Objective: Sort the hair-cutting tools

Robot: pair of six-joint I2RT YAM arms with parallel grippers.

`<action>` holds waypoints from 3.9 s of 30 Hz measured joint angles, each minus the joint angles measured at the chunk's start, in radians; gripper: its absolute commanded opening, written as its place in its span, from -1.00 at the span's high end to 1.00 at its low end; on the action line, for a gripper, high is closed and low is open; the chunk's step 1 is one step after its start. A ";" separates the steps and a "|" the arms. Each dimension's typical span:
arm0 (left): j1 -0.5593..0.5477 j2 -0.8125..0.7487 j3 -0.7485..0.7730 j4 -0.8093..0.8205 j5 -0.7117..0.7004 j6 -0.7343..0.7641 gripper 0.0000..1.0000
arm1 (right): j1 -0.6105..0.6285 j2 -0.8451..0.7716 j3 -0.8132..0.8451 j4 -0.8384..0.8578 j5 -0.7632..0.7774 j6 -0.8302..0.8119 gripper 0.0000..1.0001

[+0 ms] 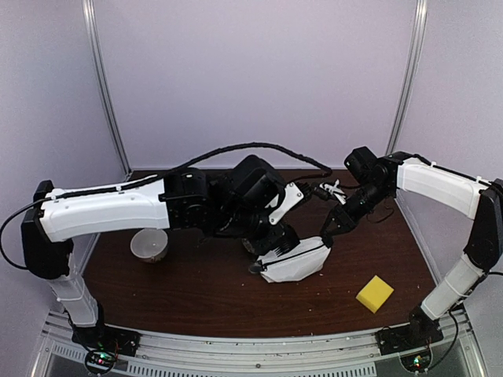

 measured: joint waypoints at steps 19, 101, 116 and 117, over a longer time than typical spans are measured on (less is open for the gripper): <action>0.280 0.167 0.142 0.085 0.681 -0.077 1.00 | 0.184 -0.365 0.079 -0.239 0.092 -0.525 0.11; 0.249 0.450 0.244 -0.077 0.277 0.169 -0.18 | 0.179 -0.375 -0.098 -0.073 0.185 -0.473 0.62; 0.242 0.496 0.274 -0.079 0.282 0.191 -0.19 | 0.179 -0.375 -0.100 -0.066 0.169 -0.466 0.61; 0.241 0.503 0.283 -0.079 0.287 0.193 -0.19 | 0.179 -0.375 -0.100 -0.066 0.168 -0.465 0.61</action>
